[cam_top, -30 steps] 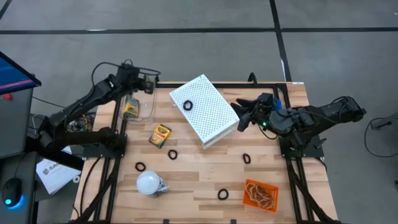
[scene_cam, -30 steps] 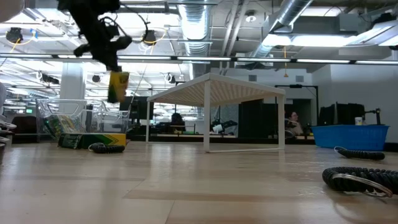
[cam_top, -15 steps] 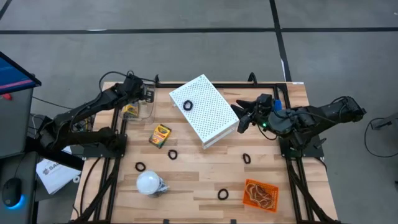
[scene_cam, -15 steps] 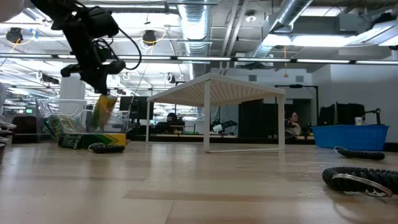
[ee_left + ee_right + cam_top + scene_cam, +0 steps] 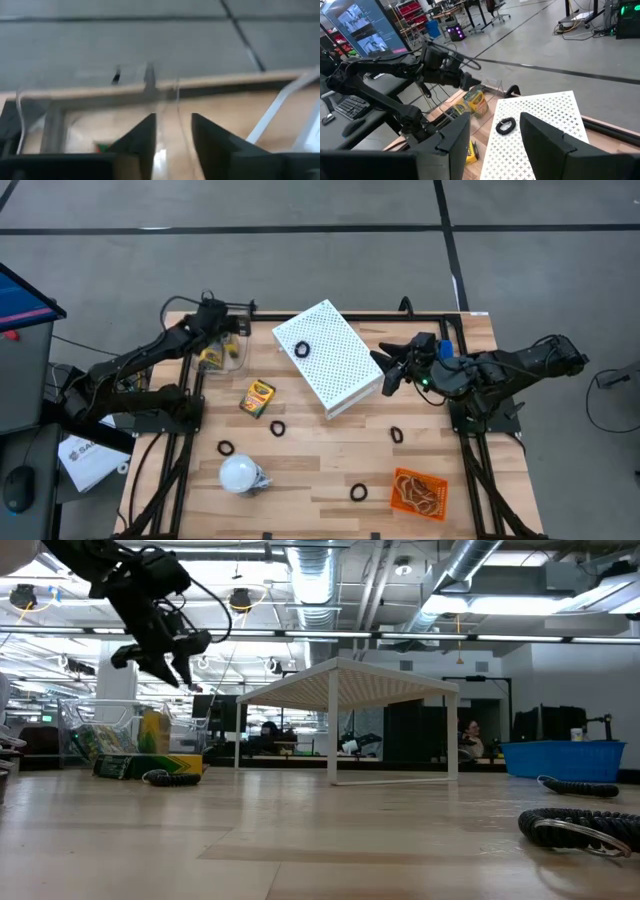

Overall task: Pick & Place Office Desk Supplies
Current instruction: Put the crayon box into the transparent bin

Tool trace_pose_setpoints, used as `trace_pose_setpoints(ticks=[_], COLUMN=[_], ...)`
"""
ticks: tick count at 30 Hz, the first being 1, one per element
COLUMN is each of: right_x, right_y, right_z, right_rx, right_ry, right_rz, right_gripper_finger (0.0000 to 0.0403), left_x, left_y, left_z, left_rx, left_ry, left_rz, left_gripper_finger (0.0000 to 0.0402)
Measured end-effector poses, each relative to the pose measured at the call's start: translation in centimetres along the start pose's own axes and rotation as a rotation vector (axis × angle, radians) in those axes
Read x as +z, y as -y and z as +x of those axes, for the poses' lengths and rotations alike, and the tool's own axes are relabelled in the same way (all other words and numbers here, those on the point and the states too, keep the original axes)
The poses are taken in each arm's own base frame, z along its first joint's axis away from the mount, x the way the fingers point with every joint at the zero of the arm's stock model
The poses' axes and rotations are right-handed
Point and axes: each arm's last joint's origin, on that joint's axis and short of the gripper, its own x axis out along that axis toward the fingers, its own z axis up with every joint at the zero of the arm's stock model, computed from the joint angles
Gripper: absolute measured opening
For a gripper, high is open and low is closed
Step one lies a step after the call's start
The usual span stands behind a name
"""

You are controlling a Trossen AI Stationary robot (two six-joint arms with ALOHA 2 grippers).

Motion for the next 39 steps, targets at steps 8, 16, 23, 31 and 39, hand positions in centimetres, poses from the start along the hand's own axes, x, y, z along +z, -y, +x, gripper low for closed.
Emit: trace_pose_setpoints(ticks=[8, 16, 23, 31, 39], right_x=[0.0, -0.1, -0.1, -0.1, -0.2], right_y=[0.0, 0.1, 0.2, 0.2, 0.1], right_z=[0.0, 0.0, 0.2, 0.2, 0.1], right_rx=[0.015, 0.008, 0.008, 0.017, 0.02], right_ry=[-0.012, -0.02, -0.029, -0.035, -0.037], right_rz=[0.008, -0.005, -0.007, -0.008, 0.004], right_gripper_finger=[0.0169, 0.0169, 0.0169, 0.0169, 0.0169], left_x=[-0.5, -1.1, -1.8, -2.4, -1.5], left_y=[0.3, 0.1, -0.4, -1.4, -0.1], left_z=[-0.1, -0.1, 0.7, 0.0, -2.0], left_rx=[-0.138, -0.151, -0.127, 0.134, -0.09], left_ry=[-0.112, -0.201, -0.295, -0.253, -0.151], left_rz=[-0.038, -0.056, -0.055, 0.021, -0.01], left_gripper_finger=[0.018, 0.0047, 0.0007, 0.0001, 0.0])
